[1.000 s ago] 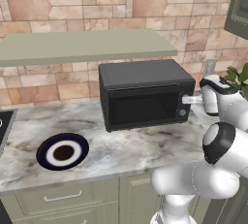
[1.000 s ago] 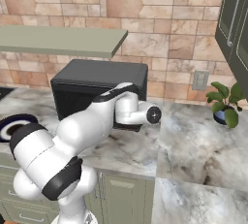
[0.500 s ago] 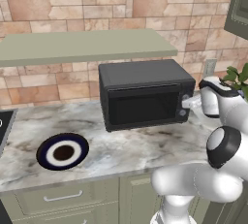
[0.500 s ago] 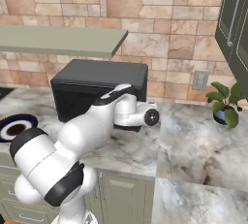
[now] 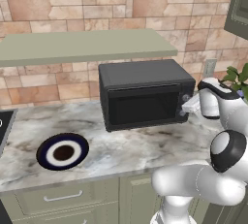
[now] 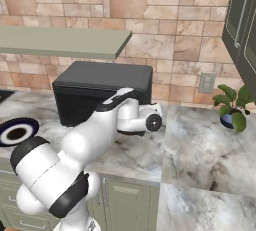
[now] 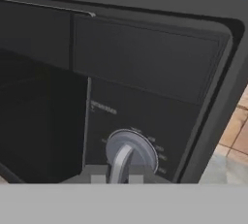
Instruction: Pull the toaster oven rack outwards. Pick up the baguette from the plate and place it on the toaster oven rack. Close the toaster oven door fully and set the temperature to the lowest setting.
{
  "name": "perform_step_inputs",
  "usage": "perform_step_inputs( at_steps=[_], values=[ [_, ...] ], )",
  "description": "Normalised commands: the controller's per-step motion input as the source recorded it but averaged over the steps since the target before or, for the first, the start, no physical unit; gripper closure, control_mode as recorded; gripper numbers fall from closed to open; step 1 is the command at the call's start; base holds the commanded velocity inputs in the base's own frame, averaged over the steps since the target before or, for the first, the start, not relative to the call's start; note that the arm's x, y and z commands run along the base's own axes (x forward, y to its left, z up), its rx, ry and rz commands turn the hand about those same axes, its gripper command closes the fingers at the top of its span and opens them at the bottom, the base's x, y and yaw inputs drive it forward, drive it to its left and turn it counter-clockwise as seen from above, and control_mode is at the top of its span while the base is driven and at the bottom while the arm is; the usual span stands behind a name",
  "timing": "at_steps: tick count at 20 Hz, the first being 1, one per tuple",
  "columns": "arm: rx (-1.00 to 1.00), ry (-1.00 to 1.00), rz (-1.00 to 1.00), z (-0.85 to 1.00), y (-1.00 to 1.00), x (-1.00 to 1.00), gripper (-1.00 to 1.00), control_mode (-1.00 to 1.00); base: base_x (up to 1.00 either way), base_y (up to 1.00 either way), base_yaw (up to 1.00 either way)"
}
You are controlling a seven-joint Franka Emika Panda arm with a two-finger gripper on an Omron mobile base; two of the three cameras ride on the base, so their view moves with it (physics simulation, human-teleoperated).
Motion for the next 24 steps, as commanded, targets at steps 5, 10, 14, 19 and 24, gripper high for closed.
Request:
perform_step_inputs(
  at_steps=[5, 10, 14, 19, 24],
  values=[
    [-0.26, -0.15, 0.14, -0.16, 0.00, 0.00, 1.00, -1.00, 0.00, 0.00, 0.00],
    [-0.26, -0.15, 0.15, -0.16, 0.00, 0.00, 1.00, -1.00, 0.00, 0.00, 0.00],
    [-0.25, -0.15, 0.15, -0.13, 0.00, 0.00, 1.00, -1.00, 0.00, 0.00, 0.00],
    [-0.24, -0.14, 0.16, -0.11, 0.00, 0.00, 1.00, -1.00, 0.00, 0.00, 0.00],
    [-0.23, -0.15, 0.17, -0.09, 0.00, 0.00, 1.00, -1.00, 0.00, 0.00, 0.00]
  ],
)
